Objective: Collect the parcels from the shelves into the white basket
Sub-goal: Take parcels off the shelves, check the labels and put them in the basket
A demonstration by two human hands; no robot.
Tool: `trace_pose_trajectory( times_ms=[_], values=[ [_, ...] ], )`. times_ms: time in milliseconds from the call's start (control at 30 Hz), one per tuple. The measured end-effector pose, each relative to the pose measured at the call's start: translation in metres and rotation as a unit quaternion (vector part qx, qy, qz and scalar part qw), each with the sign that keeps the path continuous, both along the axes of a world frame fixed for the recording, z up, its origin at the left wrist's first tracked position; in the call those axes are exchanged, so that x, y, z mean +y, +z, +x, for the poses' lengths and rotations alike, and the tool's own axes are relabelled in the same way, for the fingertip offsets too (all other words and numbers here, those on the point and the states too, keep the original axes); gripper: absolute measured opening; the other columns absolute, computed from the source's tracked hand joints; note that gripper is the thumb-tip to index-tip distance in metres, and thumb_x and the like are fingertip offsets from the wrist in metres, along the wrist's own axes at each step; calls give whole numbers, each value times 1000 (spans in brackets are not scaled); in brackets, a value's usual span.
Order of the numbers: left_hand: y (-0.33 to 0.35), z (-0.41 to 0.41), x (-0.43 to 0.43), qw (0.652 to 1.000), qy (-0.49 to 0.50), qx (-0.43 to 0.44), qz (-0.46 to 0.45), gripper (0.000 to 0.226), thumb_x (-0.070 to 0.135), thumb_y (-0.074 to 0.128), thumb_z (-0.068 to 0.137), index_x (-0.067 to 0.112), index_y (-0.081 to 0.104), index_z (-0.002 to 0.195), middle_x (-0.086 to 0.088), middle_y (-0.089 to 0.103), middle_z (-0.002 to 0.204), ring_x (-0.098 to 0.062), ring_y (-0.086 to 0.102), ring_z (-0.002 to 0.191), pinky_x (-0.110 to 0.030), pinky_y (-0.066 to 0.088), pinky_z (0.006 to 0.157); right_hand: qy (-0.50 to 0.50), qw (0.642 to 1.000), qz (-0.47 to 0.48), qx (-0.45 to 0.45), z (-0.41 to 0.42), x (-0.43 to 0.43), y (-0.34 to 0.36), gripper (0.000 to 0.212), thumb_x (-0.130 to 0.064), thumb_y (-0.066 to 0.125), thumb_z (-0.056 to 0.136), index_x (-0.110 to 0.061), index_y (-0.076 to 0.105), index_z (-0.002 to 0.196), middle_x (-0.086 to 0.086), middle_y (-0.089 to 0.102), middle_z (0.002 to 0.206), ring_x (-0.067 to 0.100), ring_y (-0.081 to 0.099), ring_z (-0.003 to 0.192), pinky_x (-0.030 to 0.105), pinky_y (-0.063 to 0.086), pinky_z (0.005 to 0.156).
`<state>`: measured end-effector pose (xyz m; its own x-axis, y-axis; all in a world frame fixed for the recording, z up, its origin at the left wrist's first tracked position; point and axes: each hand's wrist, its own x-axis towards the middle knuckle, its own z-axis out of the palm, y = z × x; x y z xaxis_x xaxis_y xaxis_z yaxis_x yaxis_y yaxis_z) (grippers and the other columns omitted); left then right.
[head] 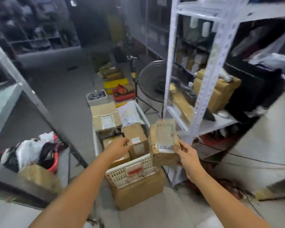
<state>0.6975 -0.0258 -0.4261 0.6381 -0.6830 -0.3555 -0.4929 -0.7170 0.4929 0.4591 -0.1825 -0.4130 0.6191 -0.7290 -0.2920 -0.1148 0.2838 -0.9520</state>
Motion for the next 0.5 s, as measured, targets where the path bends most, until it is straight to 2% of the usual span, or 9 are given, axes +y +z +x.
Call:
trace_pose_trajectory(
  times_ms=[167, 267, 300, 400, 500],
  values=[
    [-26, 69, 14, 998, 57, 26, 3, 46, 39, 51, 95, 24, 47, 138, -4, 57, 133, -22, 57, 115, -29, 46, 89, 44, 999, -15, 17, 94, -10, -17, 35, -22, 66, 90, -24, 62, 124, -8, 71, 107, 6, 69, 92, 26, 58, 69],
    [-41, 98, 13, 996, 79, 34, 8, 45, 37, 51, 95, 24, 47, 138, -5, 55, 135, -21, 55, 118, -30, 46, 91, 57, 998, 0, 41, 143, -28, -38, 44, -17, 65, 91, -20, 55, 134, 2, 66, 122, 21, 63, 110, 46, 53, 93],
    [-45, 105, 12, 996, 83, 33, 11, 45, 37, 51, 95, 24, 47, 138, -4, 54, 136, -21, 55, 118, -31, 46, 94, 60, 997, -3, 49, 156, -34, -44, 45, -18, 65, 91, -20, 54, 135, 2, 65, 124, 22, 61, 114, 50, 50, 97],
    [-66, 139, -4, 993, 109, 32, 28, 45, 36, 49, 95, 25, 47, 139, -4, 55, 137, -21, 55, 118, -37, 47, 98, 91, 994, -7, 62, 212, -67, -69, 43, -20, 65, 91, -26, 57, 133, -3, 67, 122, 18, 61, 114, 50, 50, 97],
    [-87, 168, -23, 989, 139, 37, 42, 43, 37, 49, 96, 25, 47, 138, -3, 55, 135, -21, 54, 119, -34, 47, 95, 120, 991, -5, 65, 263, -100, -95, 41, -18, 65, 91, -27, 59, 130, -3, 67, 122, 19, 61, 115, 50, 48, 100]
  ],
)
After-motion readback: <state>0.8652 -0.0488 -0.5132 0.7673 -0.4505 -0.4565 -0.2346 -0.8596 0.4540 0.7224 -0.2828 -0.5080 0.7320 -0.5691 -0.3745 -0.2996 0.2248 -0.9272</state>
